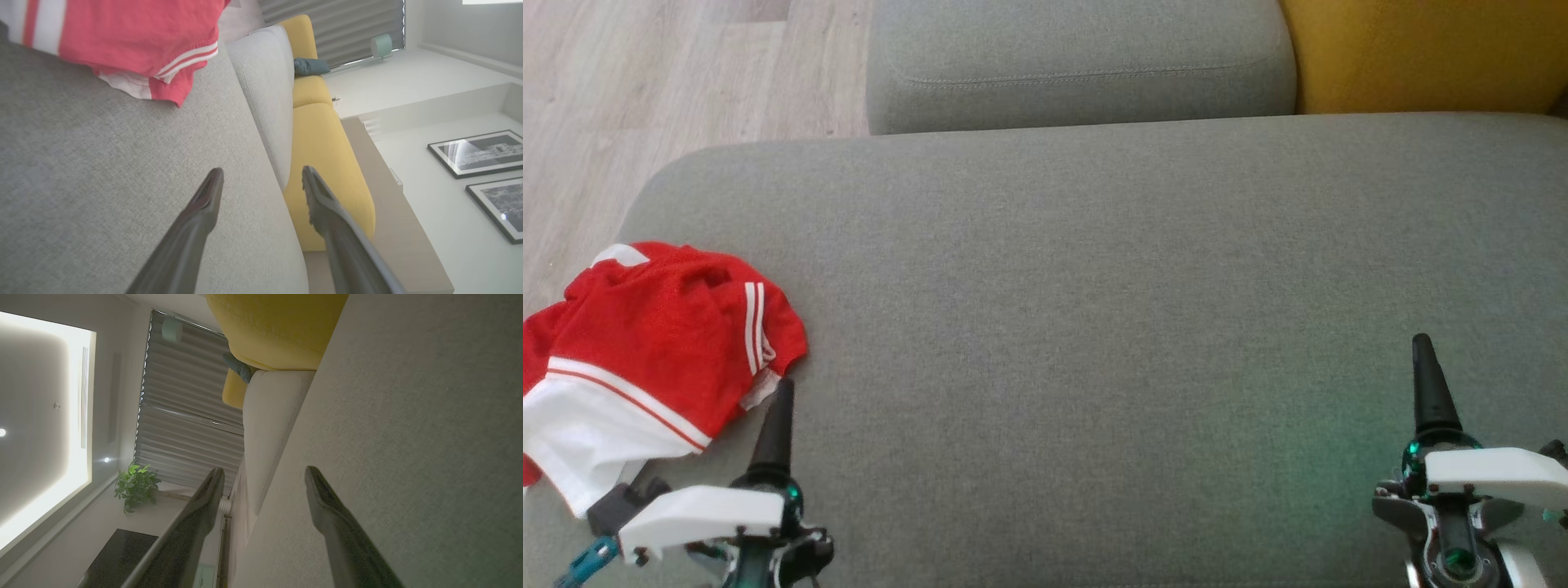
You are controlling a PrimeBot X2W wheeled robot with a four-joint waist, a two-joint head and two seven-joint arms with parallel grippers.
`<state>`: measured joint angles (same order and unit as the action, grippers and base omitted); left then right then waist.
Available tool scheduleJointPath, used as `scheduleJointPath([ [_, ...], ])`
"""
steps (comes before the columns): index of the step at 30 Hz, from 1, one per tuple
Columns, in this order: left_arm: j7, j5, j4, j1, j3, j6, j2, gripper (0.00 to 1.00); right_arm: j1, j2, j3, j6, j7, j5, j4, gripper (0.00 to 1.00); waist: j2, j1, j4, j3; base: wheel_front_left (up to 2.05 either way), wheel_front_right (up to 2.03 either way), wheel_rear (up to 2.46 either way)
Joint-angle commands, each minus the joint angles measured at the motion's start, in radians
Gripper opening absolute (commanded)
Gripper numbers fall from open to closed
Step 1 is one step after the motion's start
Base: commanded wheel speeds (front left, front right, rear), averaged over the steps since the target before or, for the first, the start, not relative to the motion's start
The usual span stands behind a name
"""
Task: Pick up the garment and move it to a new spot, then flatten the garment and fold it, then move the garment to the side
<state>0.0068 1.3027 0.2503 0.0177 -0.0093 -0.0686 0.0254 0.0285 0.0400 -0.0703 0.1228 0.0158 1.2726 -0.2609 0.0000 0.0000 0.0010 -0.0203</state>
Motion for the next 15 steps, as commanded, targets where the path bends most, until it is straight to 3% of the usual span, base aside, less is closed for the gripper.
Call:
scheduleJointPath([
  [1, -0.008, -0.032, -0.047, -0.029, 0.002, 0.005, 0.011, 1.0, 0.016, 0.004, 0.011, 0.002, -0.015, -0.028, 0.044, 1.0, 0.0, 0.0, 0.0, -0.001, 0.0, 0.0, 0.0],
  [15, -0.049, -0.274, -0.073, -0.01, -0.035, 0.029, 0.013, 1.0, -0.002, 0.005, 0.048, 0.003, -0.056, -0.239, 0.065, 1.0, 0.0, 0.0, -0.001, -0.008, 0.0, 0.0, 0.0],
])
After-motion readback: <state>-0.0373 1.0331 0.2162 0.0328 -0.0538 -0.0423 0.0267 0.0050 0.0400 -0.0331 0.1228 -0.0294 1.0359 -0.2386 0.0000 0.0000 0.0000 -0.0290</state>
